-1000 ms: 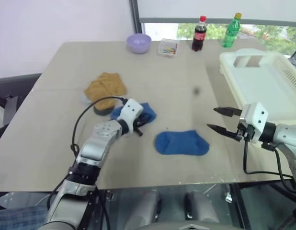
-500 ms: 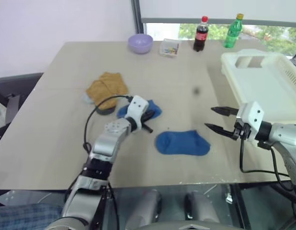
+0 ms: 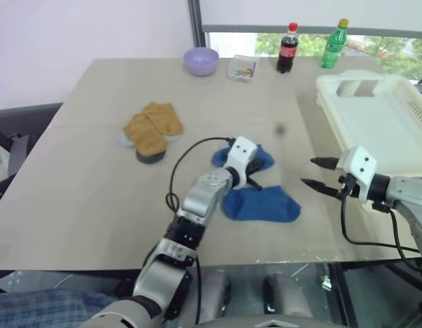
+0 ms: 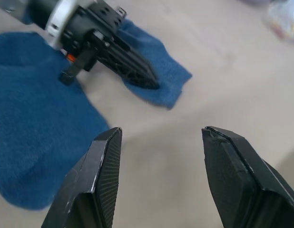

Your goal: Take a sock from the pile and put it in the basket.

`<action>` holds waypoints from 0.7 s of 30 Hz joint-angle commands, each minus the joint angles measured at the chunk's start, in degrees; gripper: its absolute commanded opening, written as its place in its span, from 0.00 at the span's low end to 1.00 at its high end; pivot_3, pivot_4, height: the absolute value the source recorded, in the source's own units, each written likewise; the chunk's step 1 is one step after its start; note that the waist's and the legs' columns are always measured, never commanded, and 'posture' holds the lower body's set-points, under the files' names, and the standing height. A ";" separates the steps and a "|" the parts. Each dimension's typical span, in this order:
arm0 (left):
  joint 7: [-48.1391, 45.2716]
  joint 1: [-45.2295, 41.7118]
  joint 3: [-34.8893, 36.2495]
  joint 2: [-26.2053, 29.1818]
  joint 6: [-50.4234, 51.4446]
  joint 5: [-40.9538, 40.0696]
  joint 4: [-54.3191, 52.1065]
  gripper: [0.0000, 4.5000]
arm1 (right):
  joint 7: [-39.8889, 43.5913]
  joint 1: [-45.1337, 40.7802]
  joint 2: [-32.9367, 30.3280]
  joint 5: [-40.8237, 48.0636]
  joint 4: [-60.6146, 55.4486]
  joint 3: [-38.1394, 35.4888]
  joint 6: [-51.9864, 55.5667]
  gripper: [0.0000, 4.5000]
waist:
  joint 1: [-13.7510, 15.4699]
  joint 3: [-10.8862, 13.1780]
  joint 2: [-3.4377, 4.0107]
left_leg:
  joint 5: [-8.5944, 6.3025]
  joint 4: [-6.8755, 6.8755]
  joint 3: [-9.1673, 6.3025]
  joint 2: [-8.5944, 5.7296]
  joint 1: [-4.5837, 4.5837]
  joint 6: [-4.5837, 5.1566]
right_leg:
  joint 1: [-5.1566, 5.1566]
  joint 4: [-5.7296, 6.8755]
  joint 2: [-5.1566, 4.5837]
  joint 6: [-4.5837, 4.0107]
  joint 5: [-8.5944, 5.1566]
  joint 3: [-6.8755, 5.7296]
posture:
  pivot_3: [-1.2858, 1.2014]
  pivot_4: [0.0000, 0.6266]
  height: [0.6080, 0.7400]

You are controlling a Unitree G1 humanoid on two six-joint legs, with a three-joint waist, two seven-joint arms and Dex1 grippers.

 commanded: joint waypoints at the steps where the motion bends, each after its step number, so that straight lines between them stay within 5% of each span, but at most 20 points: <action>1: -0.01 -0.29 1.29 -2.45 -2.39 -1.80 -1.98 0.07 | -3.73 -2.65 -2.87 -1.39 0.57 0.68 12.98 0.61 | 0.04 0.00 0.00 | 0.00 0.02 0.00 0.00 -0.01 0.00 | -0.01 0.00 0.00 0.00 0.00 0.01 | 0.52 0.24 1.00; 4: 0.63 0.94 4.42 -4.14 -3.00 -4.69 -4.30 0.28 | -7.98 -5.91 -0.03 -0.73 1.12 1.90 21.02 0.61 | -0.08 0.01 -0.02 | 0.00 0.04 0.00 0.00 -0.03 0.01 | 0.00 -0.01 -0.01 0.00 0.00 -0.01 | 0.52 0.24 1.00; 7: -1.11 2.86 4.13 -2.49 -1.42 -5.30 -8.77 0.61 | -12.10 -9.78 5.63 1.43 1.64 1.82 27.67 0.61 | -0.43 0.02 -0.03 | 0.00 0.02 0.00 0.04 -0.04 0.00 | -0.06 0.03 0.01 -0.01 0.00 0.01 | 0.52 0.24 1.00; 14: -4.55 5.13 6.09 5.99 6.93 -8.73 -20.43 0.61 | -16.84 -14.17 13.86 1.97 3.89 4.20 34.23 0.61 | -1.27 0.00 0.01 | 0.00 0.02 0.01 0.01 -0.09 -0.01 | -0.12 0.07 0.01 -0.02 0.00 0.03 | 0.52 0.24 1.00; 21: -3.63 4.79 12.12 15.73 5.53 -6.95 -12.75 0.61 | -21.62 -18.20 22.24 3.80 10.38 1.56 37.14 0.61 | -1.70 -0.01 0.03 | 0.01 -0.01 0.02 0.01 -0.02 -0.02 | -0.17 0.15 0.07 -0.03 0.00 0.07 | 0.52 0.24 1.00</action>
